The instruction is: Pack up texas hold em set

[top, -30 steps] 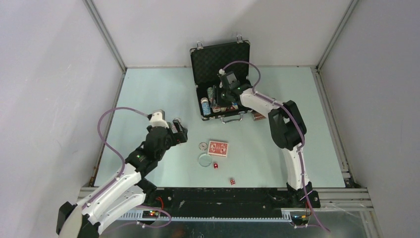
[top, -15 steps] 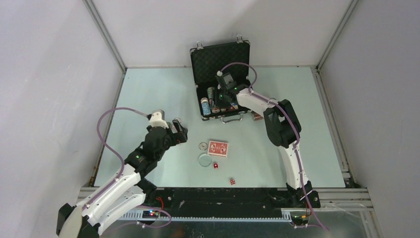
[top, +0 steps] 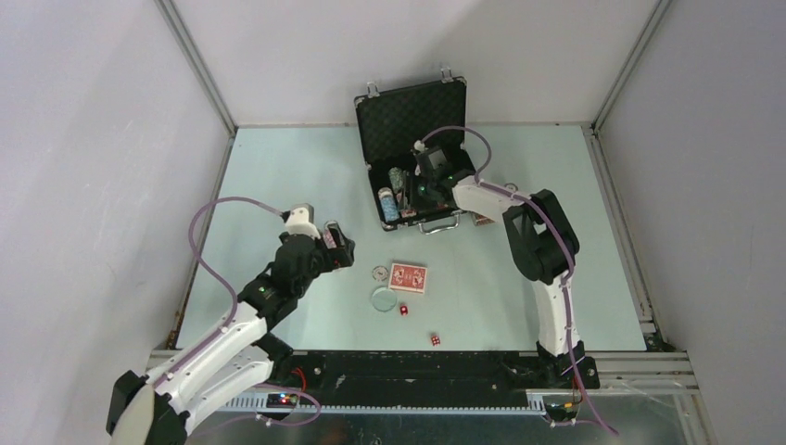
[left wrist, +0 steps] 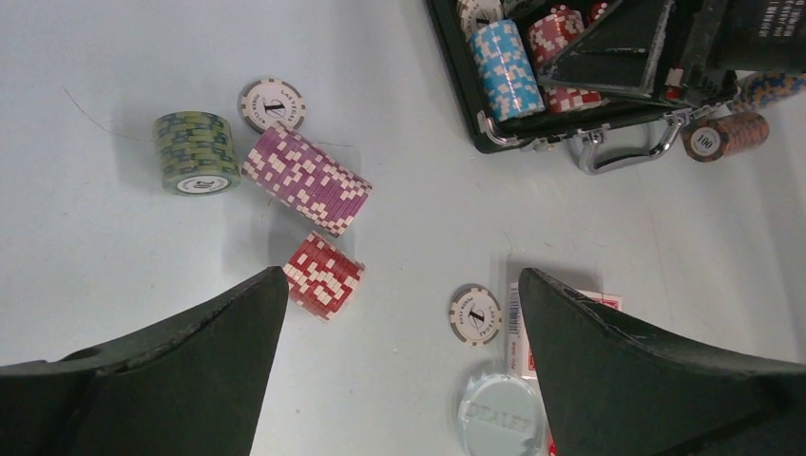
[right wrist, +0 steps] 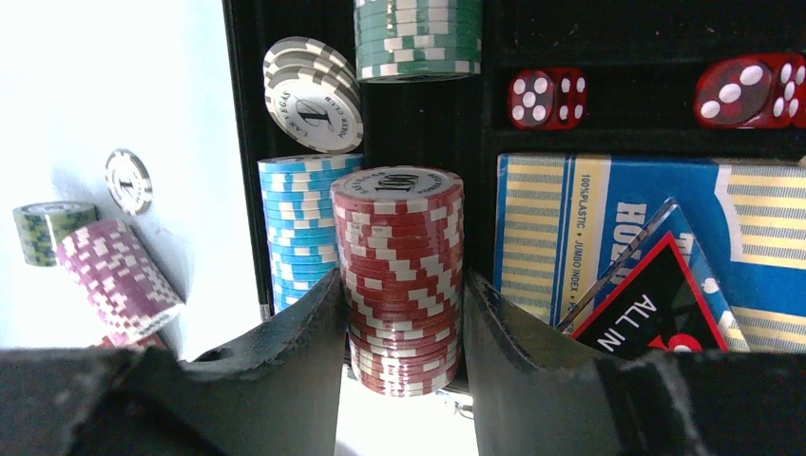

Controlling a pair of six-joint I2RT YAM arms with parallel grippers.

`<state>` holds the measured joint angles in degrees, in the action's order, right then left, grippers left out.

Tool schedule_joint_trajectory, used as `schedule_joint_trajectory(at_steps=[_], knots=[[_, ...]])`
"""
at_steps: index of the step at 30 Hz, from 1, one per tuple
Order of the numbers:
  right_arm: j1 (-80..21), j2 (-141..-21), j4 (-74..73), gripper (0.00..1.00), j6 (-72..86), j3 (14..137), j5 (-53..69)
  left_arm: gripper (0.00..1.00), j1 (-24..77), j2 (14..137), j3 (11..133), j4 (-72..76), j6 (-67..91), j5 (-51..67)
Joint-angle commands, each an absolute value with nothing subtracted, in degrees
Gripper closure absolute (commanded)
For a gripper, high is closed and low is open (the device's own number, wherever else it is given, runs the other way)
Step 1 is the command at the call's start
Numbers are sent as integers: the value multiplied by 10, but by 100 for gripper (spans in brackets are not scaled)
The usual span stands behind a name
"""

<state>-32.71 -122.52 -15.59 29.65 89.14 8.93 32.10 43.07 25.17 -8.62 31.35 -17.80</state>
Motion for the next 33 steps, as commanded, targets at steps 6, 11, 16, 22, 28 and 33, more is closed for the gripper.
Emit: schedule_joint_trajectory(at_steps=[6, 11, 16, 22, 28, 33], knots=[[-320, -1150, -252, 61, 267, 800, 101, 2, 317, 460, 259, -39, 297, -146], [-323, -1107, -270, 60, 231, 772, 114, 2, 317, 471, 261, -21, 277, -111], [-320, -1090, -258, 54, 200, 767, 121, 2, 317, 493, 271, 5, 268, -91], [-320, -1091, -229, 20, 212, 787, 135, 2, 316, 528, 294, 35, 272, -73], [-342, -1060, -258, 19, 191, 802, 109, 2, 315, 549, 309, 28, 274, -50], [-401, -1028, -293, 23, 167, 796, 58, 2, 311, 518, 286, 5, 304, -92]])
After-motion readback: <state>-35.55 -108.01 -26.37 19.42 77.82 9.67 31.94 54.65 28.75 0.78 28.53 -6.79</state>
